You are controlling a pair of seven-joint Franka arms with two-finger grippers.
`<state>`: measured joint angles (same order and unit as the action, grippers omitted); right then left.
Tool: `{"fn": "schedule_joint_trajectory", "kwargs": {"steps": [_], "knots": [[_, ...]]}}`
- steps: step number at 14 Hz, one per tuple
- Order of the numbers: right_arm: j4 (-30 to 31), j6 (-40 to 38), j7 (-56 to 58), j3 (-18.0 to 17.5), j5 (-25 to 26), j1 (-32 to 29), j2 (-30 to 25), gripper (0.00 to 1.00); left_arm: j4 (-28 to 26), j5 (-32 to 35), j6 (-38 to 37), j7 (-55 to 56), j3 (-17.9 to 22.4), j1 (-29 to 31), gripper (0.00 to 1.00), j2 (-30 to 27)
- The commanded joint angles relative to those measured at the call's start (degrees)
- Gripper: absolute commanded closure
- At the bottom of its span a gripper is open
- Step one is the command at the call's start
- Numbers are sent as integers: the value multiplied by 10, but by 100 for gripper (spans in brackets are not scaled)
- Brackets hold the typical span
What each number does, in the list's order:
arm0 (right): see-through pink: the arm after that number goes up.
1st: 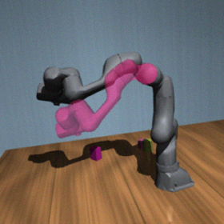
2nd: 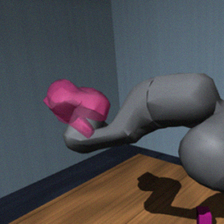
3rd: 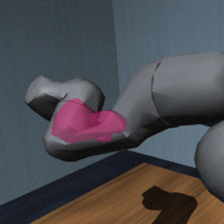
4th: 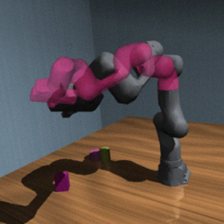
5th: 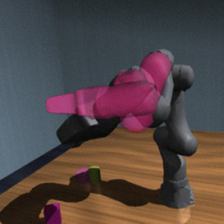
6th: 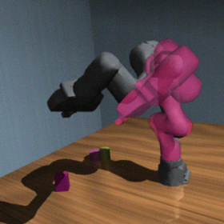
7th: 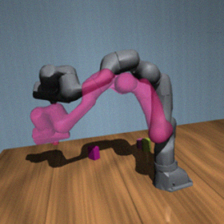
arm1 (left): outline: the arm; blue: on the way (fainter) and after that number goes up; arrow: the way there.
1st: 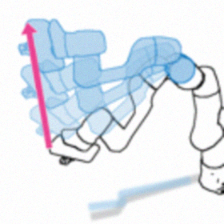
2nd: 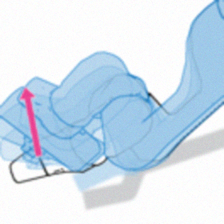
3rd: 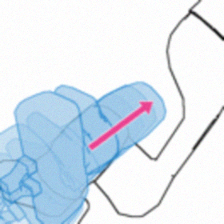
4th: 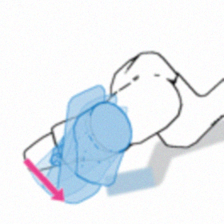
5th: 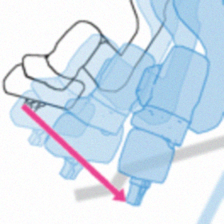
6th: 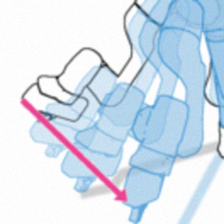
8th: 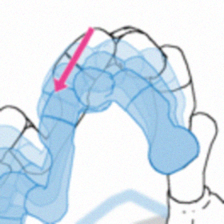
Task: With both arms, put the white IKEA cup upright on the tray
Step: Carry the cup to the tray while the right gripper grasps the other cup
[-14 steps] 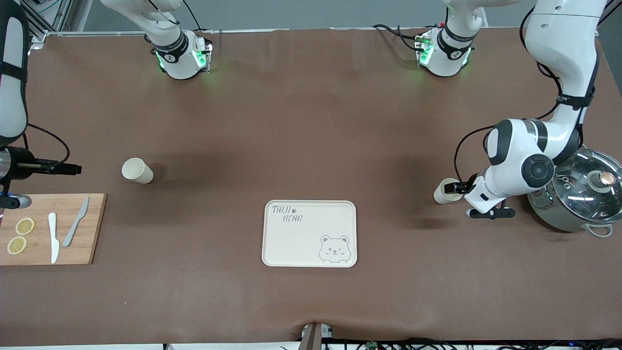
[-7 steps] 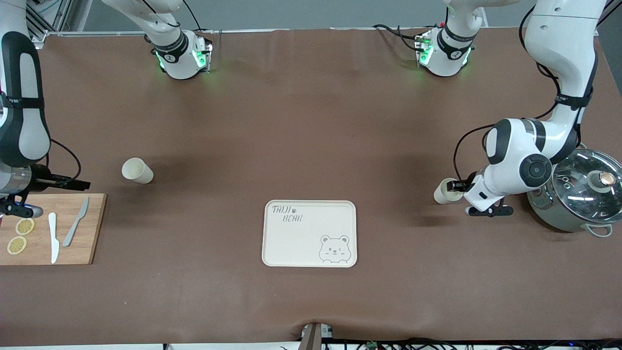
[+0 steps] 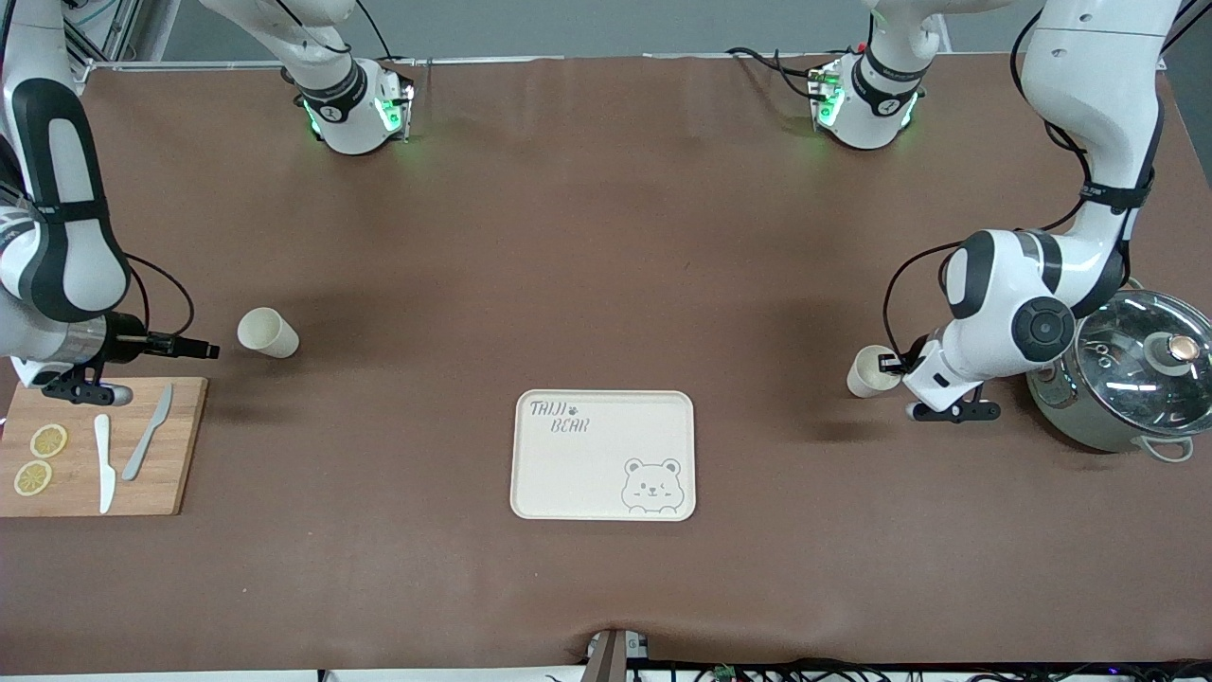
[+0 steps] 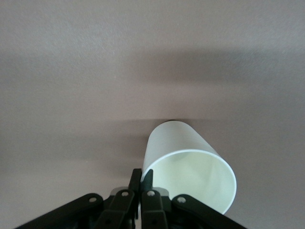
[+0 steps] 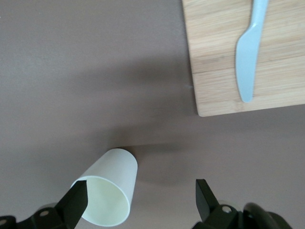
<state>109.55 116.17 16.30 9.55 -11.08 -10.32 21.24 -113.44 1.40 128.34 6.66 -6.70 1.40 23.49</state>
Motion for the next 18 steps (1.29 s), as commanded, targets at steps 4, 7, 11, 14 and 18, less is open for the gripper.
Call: {"fn": "schedule_joint_trajectory", "kwargs": {"steps": [4,7,11,14,18], "knots": [[65,5,15,-8,-14,-16,-43,0,48,-3,-45,20,-34,0,100,-36],[89,3,15,-7,-14,-15,-55,0,90,-31,-66,84,-80,-3,100,-29],[115,6,15,-8,-17,-16,-56,14,142,-47,-67,180,-104,-45,100,-3],[138,6,19,-8,-73,-15,-58,24,206,-66,-67,264,-104,-82,100,47],[158,72,28,-8,-90,-13,-66,24,262,-69,-66,374,-104,-125,100,106]]}}
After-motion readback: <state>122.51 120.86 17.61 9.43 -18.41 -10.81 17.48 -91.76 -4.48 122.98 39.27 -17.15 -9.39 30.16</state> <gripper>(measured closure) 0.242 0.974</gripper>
